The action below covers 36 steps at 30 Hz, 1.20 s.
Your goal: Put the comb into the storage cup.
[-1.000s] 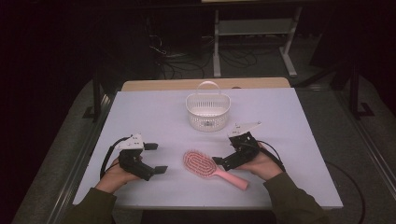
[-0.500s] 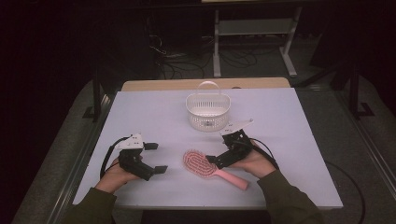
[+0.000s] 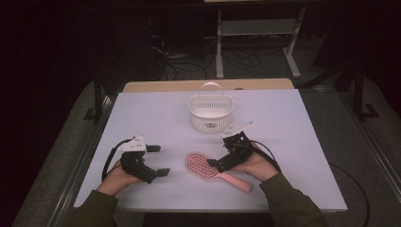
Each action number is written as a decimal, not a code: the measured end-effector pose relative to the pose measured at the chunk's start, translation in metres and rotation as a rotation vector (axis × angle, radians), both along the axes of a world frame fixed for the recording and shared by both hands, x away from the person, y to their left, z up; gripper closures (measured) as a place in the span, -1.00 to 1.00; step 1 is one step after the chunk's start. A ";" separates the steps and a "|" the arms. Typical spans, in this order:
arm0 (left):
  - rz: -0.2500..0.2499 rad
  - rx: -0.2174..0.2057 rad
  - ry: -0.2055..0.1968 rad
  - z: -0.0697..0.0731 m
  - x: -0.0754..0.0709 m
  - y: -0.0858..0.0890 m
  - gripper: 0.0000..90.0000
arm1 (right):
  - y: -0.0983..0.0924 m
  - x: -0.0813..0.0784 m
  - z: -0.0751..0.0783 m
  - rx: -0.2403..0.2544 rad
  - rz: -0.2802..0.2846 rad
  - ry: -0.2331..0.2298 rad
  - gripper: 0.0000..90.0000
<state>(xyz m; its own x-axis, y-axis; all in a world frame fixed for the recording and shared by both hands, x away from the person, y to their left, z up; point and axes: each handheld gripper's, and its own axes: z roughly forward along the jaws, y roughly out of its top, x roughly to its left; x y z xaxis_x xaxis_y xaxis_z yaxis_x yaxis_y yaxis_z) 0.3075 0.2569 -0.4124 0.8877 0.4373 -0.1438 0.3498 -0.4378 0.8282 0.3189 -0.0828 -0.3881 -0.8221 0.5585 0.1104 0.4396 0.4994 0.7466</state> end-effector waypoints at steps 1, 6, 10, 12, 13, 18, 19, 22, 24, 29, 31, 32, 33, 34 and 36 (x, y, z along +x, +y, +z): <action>0.000 -0.001 -0.001 0.000 0.000 0.000 -0.99 | 0.000 0.000 0.000 -0.003 0.003 0.000 -1.00; -0.001 0.000 -0.002 0.000 0.000 0.000 -0.99 | -0.002 -0.001 0.000 -0.025 -0.002 0.014 -1.00; -0.001 0.001 -0.002 0.000 0.001 0.000 -0.99 | -0.003 -0.002 -0.001 -0.036 -0.002 0.019 -1.00; -0.006 0.004 -0.004 0.000 0.001 -0.001 -0.99 | -0.004 -0.003 -0.002 -0.051 0.000 0.026 -1.00; -0.007 0.004 -0.003 0.000 0.001 -0.001 -0.99 | -0.004 -0.003 -0.002 -0.051 0.000 0.026 -1.00; -0.007 0.005 -0.004 0.000 0.001 -0.001 -0.99 | -0.003 -0.004 -0.003 -0.070 0.012 0.039 -1.00; -0.008 0.006 -0.004 0.000 0.001 -0.001 -0.99 | -0.003 -0.004 -0.003 -0.070 0.012 0.039 -1.00; -0.007 0.007 -0.004 0.000 0.001 -0.001 -0.99 | -0.001 -0.005 -0.005 -0.087 0.020 0.049 -1.00; -0.008 0.007 -0.004 0.000 0.001 -0.001 -0.99 | -0.001 -0.006 -0.005 -0.091 0.020 0.053 -1.00; -0.007 0.006 -0.004 0.000 0.000 -0.001 -0.99 | 0.000 -0.007 -0.008 -0.114 0.033 0.058 -1.00; -0.006 0.005 -0.004 0.000 0.001 -0.001 -0.99 | 0.001 -0.008 -0.009 -0.120 0.036 0.062 -1.00; -0.007 0.006 -0.004 0.000 0.001 -0.001 -0.99 | 0.001 -0.008 -0.009 -0.122 0.039 0.062 -1.00; -0.007 0.006 -0.004 0.000 0.001 -0.001 -0.99 | 0.001 -0.008 -0.009 -0.126 0.040 0.065 -1.00; -0.007 0.007 -0.004 0.000 0.001 -0.001 -0.99 | 0.002 -0.009 -0.010 -0.131 0.044 0.067 -1.00; -0.007 0.006 -0.003 0.000 0.000 -0.001 -0.99 | 0.003 -0.009 -0.011 -0.138 0.049 0.069 -1.00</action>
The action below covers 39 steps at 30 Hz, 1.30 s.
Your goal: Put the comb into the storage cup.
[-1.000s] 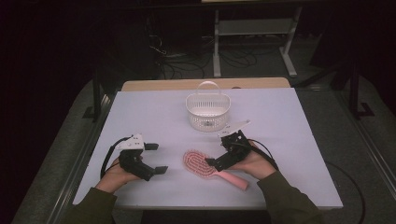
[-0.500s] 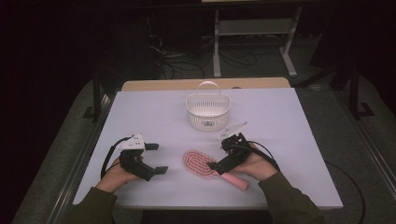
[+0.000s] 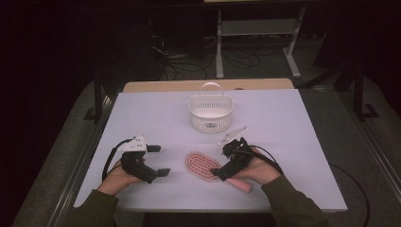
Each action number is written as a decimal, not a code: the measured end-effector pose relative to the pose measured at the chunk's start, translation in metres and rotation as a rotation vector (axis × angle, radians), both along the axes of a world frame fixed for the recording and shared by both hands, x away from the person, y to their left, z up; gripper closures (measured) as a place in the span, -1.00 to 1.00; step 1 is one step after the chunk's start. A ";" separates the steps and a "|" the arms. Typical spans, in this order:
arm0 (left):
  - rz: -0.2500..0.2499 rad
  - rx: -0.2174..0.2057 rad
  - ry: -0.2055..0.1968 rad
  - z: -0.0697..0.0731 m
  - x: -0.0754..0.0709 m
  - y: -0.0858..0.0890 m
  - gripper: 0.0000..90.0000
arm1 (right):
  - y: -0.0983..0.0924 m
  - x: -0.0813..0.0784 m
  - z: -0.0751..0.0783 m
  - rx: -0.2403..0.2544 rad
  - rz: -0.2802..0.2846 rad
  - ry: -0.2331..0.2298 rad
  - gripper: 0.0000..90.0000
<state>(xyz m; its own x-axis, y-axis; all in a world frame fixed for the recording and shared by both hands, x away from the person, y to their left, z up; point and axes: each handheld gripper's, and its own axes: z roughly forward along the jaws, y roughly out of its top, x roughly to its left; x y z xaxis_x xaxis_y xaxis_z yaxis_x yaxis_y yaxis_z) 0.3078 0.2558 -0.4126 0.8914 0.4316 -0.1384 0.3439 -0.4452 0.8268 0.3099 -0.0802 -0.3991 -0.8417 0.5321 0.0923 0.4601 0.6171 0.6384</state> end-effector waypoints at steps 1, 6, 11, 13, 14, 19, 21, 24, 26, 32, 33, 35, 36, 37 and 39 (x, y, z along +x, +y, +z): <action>0.000 0.000 0.000 0.000 0.000 0.000 -0.99 | 0.000 0.000 0.000 0.000 0.000 0.000 -1.00; 0.000 0.000 -0.002 0.000 0.000 0.000 -0.99 | 0.002 -0.001 -0.003 -0.019 0.006 0.012 -1.00; 0.001 -0.001 -0.001 0.000 0.000 0.000 -0.99 | 0.004 -0.003 -0.006 -0.039 0.019 0.021 -1.00; 0.002 -0.002 -0.001 0.000 -0.001 0.000 -0.99 | 0.005 -0.004 -0.007 -0.051 0.028 0.028 -1.00; 0.003 -0.003 -0.001 0.000 -0.001 0.000 -0.99 | 0.005 -0.005 -0.007 -0.057 0.031 0.028 -1.00; 0.004 -0.005 -0.002 0.001 -0.001 0.000 -0.99 | 0.008 -0.007 -0.011 -0.080 0.042 0.043 -1.00; 0.004 -0.004 -0.002 0.001 -0.001 0.000 -0.99 | 0.009 -0.007 -0.011 -0.084 0.044 0.045 -1.00; 0.003 -0.004 -0.003 0.001 -0.001 0.000 -0.99 | 0.010 -0.009 -0.013 -0.104 0.053 0.051 -1.00; 0.004 -0.005 -0.003 0.001 -0.001 0.000 -0.99 | 0.011 -0.009 -0.013 -0.112 0.057 0.054 -1.00; 0.003 -0.006 -0.002 0.001 -0.001 0.000 -0.99 | 0.012 -0.009 -0.015 -0.137 0.054 0.075 -0.99; 0.003 -0.006 -0.003 0.001 -0.001 0.000 -0.99 | 0.012 -0.010 -0.016 -0.140 0.054 0.078 -0.99; 0.003 -0.005 -0.004 0.001 -0.001 0.001 -0.99 | 0.013 -0.010 -0.016 -0.146 0.057 0.082 -0.98; 0.003 -0.005 -0.003 0.001 -0.001 0.001 -0.99 | 0.013 -0.010 -0.016 -0.151 0.058 0.084 -0.98; 0.004 -0.005 -0.003 0.001 -0.001 0.001 -0.99 | 0.013 -0.010 -0.017 -0.155 0.057 0.086 -0.97; 0.004 -0.005 -0.003 0.001 -0.001 0.001 -0.99 | 0.013 -0.010 -0.017 -0.163 0.056 0.085 -0.93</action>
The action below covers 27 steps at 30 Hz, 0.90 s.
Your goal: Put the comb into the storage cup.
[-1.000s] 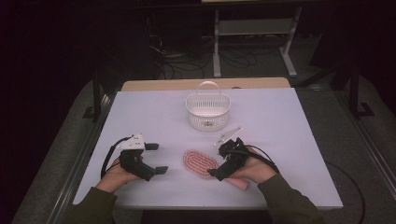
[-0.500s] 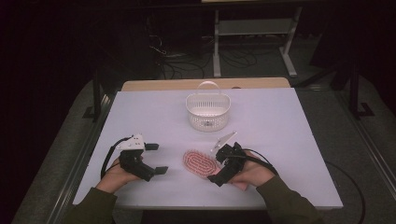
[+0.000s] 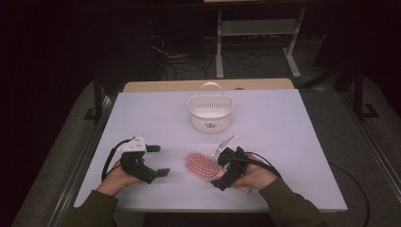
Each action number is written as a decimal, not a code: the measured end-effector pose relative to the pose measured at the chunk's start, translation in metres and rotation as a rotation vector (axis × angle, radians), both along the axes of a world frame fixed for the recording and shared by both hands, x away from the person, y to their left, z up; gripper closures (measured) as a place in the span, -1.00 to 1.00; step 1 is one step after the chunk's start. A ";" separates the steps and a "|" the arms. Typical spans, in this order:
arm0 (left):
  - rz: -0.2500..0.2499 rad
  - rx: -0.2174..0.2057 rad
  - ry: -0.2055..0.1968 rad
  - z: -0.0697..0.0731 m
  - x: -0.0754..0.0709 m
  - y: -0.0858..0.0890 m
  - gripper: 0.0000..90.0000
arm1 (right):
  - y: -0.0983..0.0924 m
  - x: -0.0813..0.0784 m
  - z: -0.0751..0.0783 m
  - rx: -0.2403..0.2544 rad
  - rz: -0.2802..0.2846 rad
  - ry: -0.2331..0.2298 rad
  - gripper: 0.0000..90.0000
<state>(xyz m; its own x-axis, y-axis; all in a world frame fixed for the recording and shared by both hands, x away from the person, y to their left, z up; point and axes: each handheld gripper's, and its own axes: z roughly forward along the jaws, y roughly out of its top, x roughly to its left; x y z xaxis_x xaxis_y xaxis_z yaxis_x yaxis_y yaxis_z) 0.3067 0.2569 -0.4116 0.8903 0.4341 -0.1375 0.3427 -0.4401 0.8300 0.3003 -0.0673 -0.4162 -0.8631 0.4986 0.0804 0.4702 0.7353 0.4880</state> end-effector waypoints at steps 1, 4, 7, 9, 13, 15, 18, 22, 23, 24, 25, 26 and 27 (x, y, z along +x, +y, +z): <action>0.000 0.000 0.000 0.000 0.000 0.000 -0.99 | 0.000 0.000 0.000 -0.006 0.002 0.001 -0.91; -0.001 -0.001 0.000 0.000 0.000 0.000 -0.99 | 0.000 0.001 -0.001 -0.028 0.001 0.007 -0.84; -0.001 -0.001 0.001 0.000 0.000 0.000 -0.99 | 0.001 0.000 -0.002 -0.050 0.008 0.011 -0.74; 0.000 -0.001 0.001 0.000 0.000 0.000 -0.99 | 0.001 0.000 -0.002 -0.060 0.015 0.016 -0.70; -0.001 -0.001 0.000 0.000 0.000 0.000 -0.99 | 0.001 0.000 -0.002 -0.067 0.017 0.026 -0.62; -0.001 -0.001 0.000 0.000 0.000 0.000 -0.99 | 0.001 0.000 -0.002 -0.066 0.021 0.036 -0.54; -0.001 -0.001 0.000 0.000 0.000 0.000 -0.99 | 0.001 0.000 -0.003 -0.072 0.030 0.043 -0.44; -0.001 0.001 0.001 0.000 0.000 -0.001 -0.99 | 0.000 0.001 -0.003 -0.080 0.033 0.054 -0.30; -0.001 0.001 0.000 0.000 0.000 -0.001 -0.99 | 0.000 0.001 -0.004 -0.082 0.032 0.057 -0.27; -0.002 0.000 0.000 0.000 0.000 -0.001 -0.99 | 0.000 0.001 -0.004 -0.082 0.030 0.061 -0.24; -0.002 0.001 0.000 0.000 0.000 -0.001 -0.99 | -0.001 0.001 -0.004 -0.084 0.029 0.062 -0.22; -0.003 0.001 0.000 0.000 0.000 -0.001 -0.98 | -0.001 0.001 -0.004 -0.087 0.024 0.067 -0.19; -0.003 0.001 0.000 0.000 0.000 -0.001 -0.98 | -0.001 0.001 -0.004 -0.090 0.024 0.069 -0.17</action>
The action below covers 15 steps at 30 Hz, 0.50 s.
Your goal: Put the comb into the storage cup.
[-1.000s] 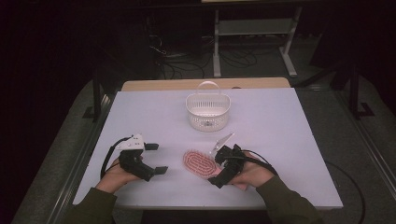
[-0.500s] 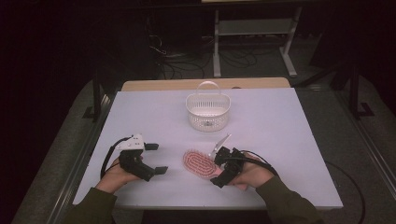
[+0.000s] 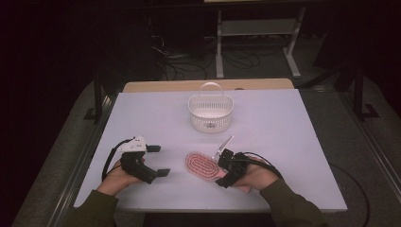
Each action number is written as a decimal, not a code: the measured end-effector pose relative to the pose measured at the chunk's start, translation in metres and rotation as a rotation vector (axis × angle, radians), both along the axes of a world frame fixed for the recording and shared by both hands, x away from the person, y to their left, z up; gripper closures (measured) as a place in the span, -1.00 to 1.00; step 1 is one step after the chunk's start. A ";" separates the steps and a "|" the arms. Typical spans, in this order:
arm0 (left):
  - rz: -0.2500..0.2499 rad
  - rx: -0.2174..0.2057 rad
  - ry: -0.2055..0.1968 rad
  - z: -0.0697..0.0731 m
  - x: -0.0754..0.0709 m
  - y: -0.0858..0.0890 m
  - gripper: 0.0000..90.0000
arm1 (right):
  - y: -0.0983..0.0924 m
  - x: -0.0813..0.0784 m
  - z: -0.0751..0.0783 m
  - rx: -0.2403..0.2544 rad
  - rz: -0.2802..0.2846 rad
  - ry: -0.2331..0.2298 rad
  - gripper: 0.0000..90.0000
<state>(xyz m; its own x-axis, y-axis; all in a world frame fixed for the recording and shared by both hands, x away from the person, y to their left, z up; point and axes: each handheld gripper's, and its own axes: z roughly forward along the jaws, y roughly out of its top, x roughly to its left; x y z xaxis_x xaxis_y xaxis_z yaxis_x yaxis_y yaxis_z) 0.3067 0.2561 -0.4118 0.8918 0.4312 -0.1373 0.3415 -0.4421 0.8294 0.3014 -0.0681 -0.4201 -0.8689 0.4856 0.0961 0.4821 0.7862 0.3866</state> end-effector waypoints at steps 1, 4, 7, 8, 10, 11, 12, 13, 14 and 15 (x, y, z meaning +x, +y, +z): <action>-0.001 0.000 -0.001 0.000 0.000 0.000 -0.98 | 0.000 0.000 0.000 -0.002 0.001 0.002 -0.15; 0.000 -0.001 -0.001 0.000 0.000 0.000 -0.98 | 0.000 0.000 -0.001 -0.005 0.000 0.004 -0.10; 0.000 -0.001 -0.002 0.000 0.000 0.000 -0.98 | 0.001 0.001 -0.001 -0.013 0.000 0.009 -0.04; 0.001 -0.002 -0.001 0.000 0.000 0.000 -0.98 | 0.001 0.001 -0.002 -0.014 0.002 0.008 -0.02; 0.002 -0.002 -0.001 0.000 0.000 0.000 -0.98 | 0.001 0.001 -0.002 -0.015 0.004 0.007 0.02; 0.000 0.000 -0.002 0.000 0.000 0.000 -0.98 | 0.001 0.001 -0.002 -0.015 0.004 0.007 0.03; -0.001 0.001 -0.003 0.000 0.000 0.000 -0.98 | 0.001 0.001 -0.002 -0.018 0.003 0.005 0.06; -0.001 0.001 -0.002 0.000 0.000 0.000 -0.98 | 0.001 0.001 -0.002 -0.019 0.003 0.004 0.08; -0.001 0.001 -0.002 0.000 0.000 0.000 -0.98 | 0.001 0.001 -0.002 -0.022 0.002 0.003 0.09; -0.001 0.000 -0.001 0.000 0.000 0.000 -0.98 | 0.001 0.001 -0.003 -0.026 0.002 0.001 0.10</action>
<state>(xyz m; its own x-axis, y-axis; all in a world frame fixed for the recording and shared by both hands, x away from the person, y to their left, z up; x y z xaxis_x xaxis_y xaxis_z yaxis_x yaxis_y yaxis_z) 0.3066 0.2562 -0.4118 0.8922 0.4307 -0.1360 0.3401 -0.4426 0.8297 0.3025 -0.0669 -0.4227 -0.8696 0.4864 0.0849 0.4813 0.7966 0.3657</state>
